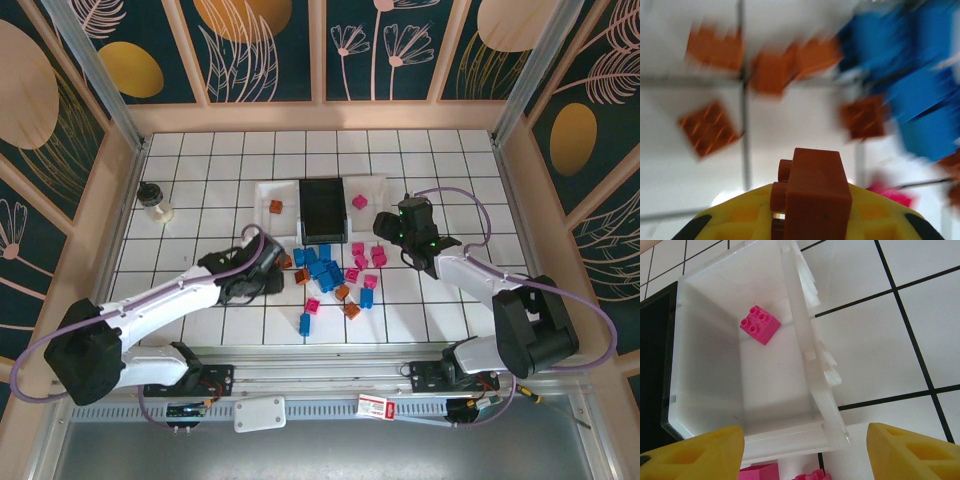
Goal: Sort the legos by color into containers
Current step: Place the lego in the container.
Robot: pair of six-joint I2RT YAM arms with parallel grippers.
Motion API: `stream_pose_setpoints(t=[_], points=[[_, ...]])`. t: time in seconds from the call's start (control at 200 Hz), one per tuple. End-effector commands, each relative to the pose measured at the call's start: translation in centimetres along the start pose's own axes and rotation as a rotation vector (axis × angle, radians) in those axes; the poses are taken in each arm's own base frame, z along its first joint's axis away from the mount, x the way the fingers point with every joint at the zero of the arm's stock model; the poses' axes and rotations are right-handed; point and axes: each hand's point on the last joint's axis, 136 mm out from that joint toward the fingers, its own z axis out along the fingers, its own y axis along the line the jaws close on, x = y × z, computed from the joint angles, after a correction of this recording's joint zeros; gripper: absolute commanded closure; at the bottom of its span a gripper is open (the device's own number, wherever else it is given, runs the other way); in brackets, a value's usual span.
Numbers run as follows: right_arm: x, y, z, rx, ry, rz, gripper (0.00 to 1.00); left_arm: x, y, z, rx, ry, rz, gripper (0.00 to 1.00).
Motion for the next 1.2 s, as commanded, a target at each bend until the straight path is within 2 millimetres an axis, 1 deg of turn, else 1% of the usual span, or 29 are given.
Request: stream_pose_setpoints(t=[0.0, 0.02, 0.035, 0.055, 0.155, 0.21, 0.325, 0.345, 0.355, 0.375, 0.445, 0.506, 0.561, 0.686, 0.791, 0.876, 0.931, 1.021, 1.116, 1.136, 1.151, 1.156, 1.166, 1.196], points=[[-0.3, -0.1, -0.6, -0.004, -0.017, 0.019, 0.34, -6.9, -2.4, -1.3, 0.015, -0.189, 0.043, 0.86], [-0.3, -0.1, -0.6, -0.004, -0.018, 0.019, 0.34, -7.6, -2.2, -1.1, 0.009, -0.205, 0.04, 0.86], [-0.2, -0.2, -0.6, -0.003, -0.017, 0.019, 0.34, -8.9, -2.7, -1.5, 0.024, -0.233, 0.033, 0.86], [-0.2, -0.2, -0.7, -0.002, -0.017, 0.02, 0.34, -10.0, -2.7, -1.5, 0.028, -0.253, 0.021, 0.86], [0.0, -0.4, -0.8, 0.003, -0.013, 0.02, 0.34, -14.0, -2.2, 0.2, 0.04, -0.296, -0.031, 0.87], [0.0, -0.5, -0.9, 0.007, -0.013, 0.02, 0.34, -15.7, -2.1, 1.3, 0.035, -0.307, -0.039, 0.87], [0.2, -0.7, -1.2, 0.008, -0.012, 0.017, 0.34, -17.8, -2.1, 4.5, 0.022, -0.288, -0.056, 0.88], [0.2, -0.7, -1.3, 0.008, -0.011, 0.017, 0.34, -18.4, -2.1, 4.5, 0.021, -0.296, -0.062, 0.88], [0.2, -0.6, -1.3, 0.006, -0.012, 0.016, 0.34, -18.2, -1.8, 5.5, 0.01, -0.28, -0.063, 0.88], [0.2, -0.7, -1.3, 0.009, -0.01, 0.016, 0.34, -18.4, -1.6, 6.2, 0.001, -0.273, -0.067, 0.89], [0.3, -0.7, -1.6, 0.005, -0.008, 0.015, 0.34, -19.3, -0.8, 7.6, -0.02, -0.269, -0.088, 0.89], [0.4, -0.7, -1.7, -0.001, -0.006, 0.012, 0.34, -19.6, -0.5, 8.8, -0.023, -0.254, -0.101, 0.88], [0.8, -0.6, -1.9, -0.012, 0.002, 0.007, 0.33, -19.6, -0.3, 9.8, -0.036, -0.24, -0.101, 0.83], [1.6, -0.5, -2.1, -0.034, 0.025, -0.002, 0.33, -19.5, 0.1, 11.1, -0.052, -0.219, -0.108, 0.66], [2.5, 0.0, -2.4, -0.062, 0.049, -0.013, 0.33, -19.7, -0.1, 11.1, -0.043, -0.226, -0.115, 0.53], [3.2, 0.2, -2.7, -0.07, 0.063, -0.029, 0.33, -20.1, -0.5, 10.4, -0.025, -0.24, -0.12, 0.45], [3.6, 0.4, -3.0, -0.074, 0.072, -0.041, 0.33, -20.4, -0.9, 9.6, -0.004, -0.25, -0.121, 0.41], [4.5, 0.3, -3.4, -0.071, 0.093, -0.051, 0.33, -20.5, -1.8, 7.6, 0.058, -0.27, -0.127, 0.35], [6.0, 0.2, -3.9, -0.069, 0.127, -0.053, 0.33, -19.6, -2.6, 5.5, 0.129, -0.273, -0.129, 0.28], [6.4, 0.2, -4.0, -0.067, 0.136, -0.053, 0.33, -19.2, -2.7, 5.2, 0.141, -0.269, -0.128, 0.27], [6.6, 0.2, -4.1, -0.067, 0.141, -0.052, 0.33, -18.7, -2.6, 5.3, 0.143, -0.259, -0.128, 0.26], [6.8, 0.2, -4.1, -0.067, 0.144, -0.052, 0.33, -18.8, -2.8, 4.7, 0.152, -0.27, -0.127, 0.26], [6.9, 0.2, -4.2, -0.068, 0.149, -0.053, 0.34, -18.7, -2.9, 4.3, 0.161, -0.274, -0.125, 0.26], [7.7, 0.1, -4.4, -0.065, 0.167, -0.056, 0.34, -17.8, -2.9, 3.7, 0.175, -0.27, -0.122, 0.24]])
